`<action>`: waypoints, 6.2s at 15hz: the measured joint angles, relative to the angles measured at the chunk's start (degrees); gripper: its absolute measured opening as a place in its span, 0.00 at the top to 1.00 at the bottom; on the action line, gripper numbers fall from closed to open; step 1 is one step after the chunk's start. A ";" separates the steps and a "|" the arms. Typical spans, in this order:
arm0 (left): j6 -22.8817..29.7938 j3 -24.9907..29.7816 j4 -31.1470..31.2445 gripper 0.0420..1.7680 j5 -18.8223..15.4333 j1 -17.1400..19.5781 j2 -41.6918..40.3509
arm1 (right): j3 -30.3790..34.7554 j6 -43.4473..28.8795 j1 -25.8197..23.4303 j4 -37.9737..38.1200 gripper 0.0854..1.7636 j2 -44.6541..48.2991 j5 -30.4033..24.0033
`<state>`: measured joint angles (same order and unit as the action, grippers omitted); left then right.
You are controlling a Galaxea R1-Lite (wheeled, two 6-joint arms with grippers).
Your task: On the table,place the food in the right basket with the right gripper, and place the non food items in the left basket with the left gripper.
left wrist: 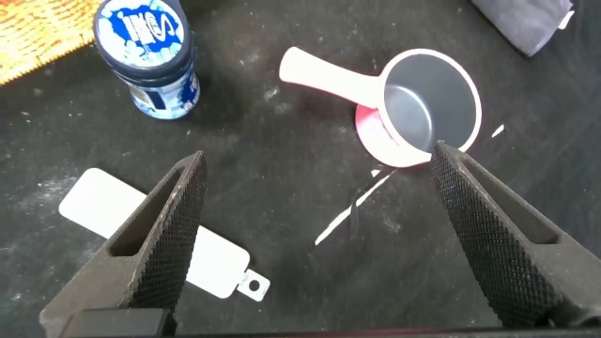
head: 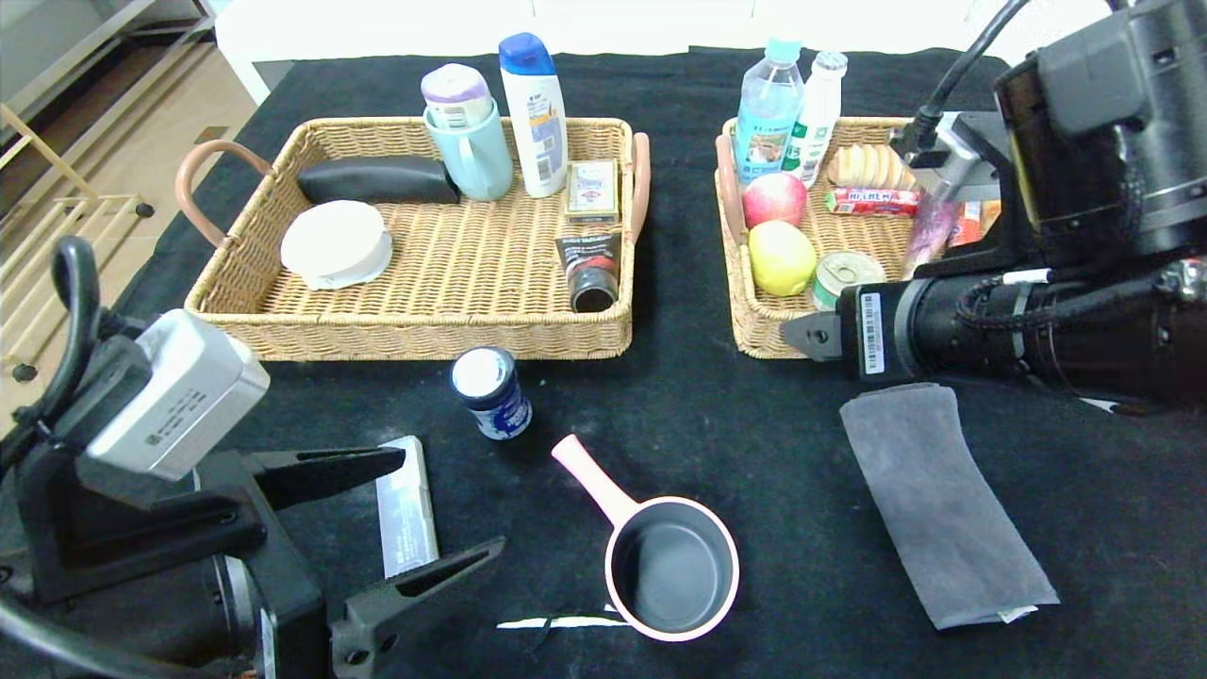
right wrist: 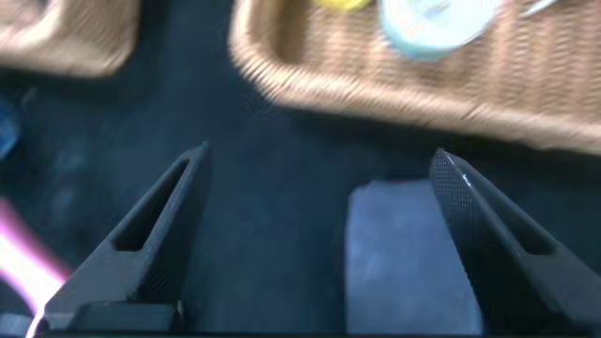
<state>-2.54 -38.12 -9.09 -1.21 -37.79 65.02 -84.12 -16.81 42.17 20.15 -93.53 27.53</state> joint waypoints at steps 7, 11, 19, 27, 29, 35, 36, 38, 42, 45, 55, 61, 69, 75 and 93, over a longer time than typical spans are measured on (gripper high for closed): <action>-2.06 -1.21 0.76 0.03 1.58 0.67 -3.39 | 8.37 1.79 8.68 -11.40 0.04 2.27 -2.51; -2.39 -1.67 3.47 0.03 1.65 1.24 -3.71 | 19.83 11.19 9.31 -19.63 0.04 7.42 -9.89; -2.32 -1.05 3.72 0.03 1.56 0.94 -2.05 | 25.71 16.60 -11.89 -15.23 0.04 15.17 -13.91; -2.34 -0.82 3.72 0.03 1.69 0.20 -1.38 | 29.95 15.85 -20.29 -14.42 0.04 12.50 -18.54; -2.32 -0.72 3.69 0.03 2.13 0.12 -1.24 | 30.50 15.52 -19.79 -14.42 0.04 11.67 -18.87; -2.43 -0.72 3.69 0.03 2.88 -0.60 -1.19 | 31.31 14.67 -18.53 -14.48 0.04 8.72 -18.87; -2.45 -0.72 3.72 0.03 2.88 -0.62 -1.24 | 31.42 14.38 -18.10 -14.46 0.04 8.39 -18.82; -2.43 -0.72 3.69 0.03 2.88 -0.62 -1.22 | 31.70 14.28 -17.37 -14.48 0.04 7.92 -18.82; -2.45 -0.72 3.69 0.03 2.85 -0.71 -1.22 | 31.98 14.34 -17.18 -14.67 0.04 6.86 -18.80; -2.43 -0.72 3.69 0.03 2.83 -0.84 -1.22 | 32.05 14.34 -17.23 -14.73 0.24 6.31 -18.66; -2.43 -0.46 3.69 0.03 2.83 -0.99 -1.19 | 32.31 14.36 -17.15 -14.95 0.84 5.85 -18.46; -2.43 -0.30 3.69 0.03 2.74 -1.51 -1.05 | 32.63 14.49 -16.92 -14.97 0.84 6.40 -18.47; -2.83 -0.41 3.69 0.03 3.24 -1.93 -1.55 | 28.92 16.19 -9.51 -13.82 0.84 12.63 -18.46; -2.91 -0.63 3.69 0.03 3.29 -2.01 -2.22 | 14.43 18.02 -1.85 -11.09 0.84 5.44 -17.80; -3.46 -0.82 3.69 0.03 3.29 -2.01 -3.64 | -2.38 20.14 4.50 -11.75 0.67 -13.64 -18.10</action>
<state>-6.00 -38.94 -5.40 2.08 -39.80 61.38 -86.49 3.33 46.67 8.40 -107.17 9.42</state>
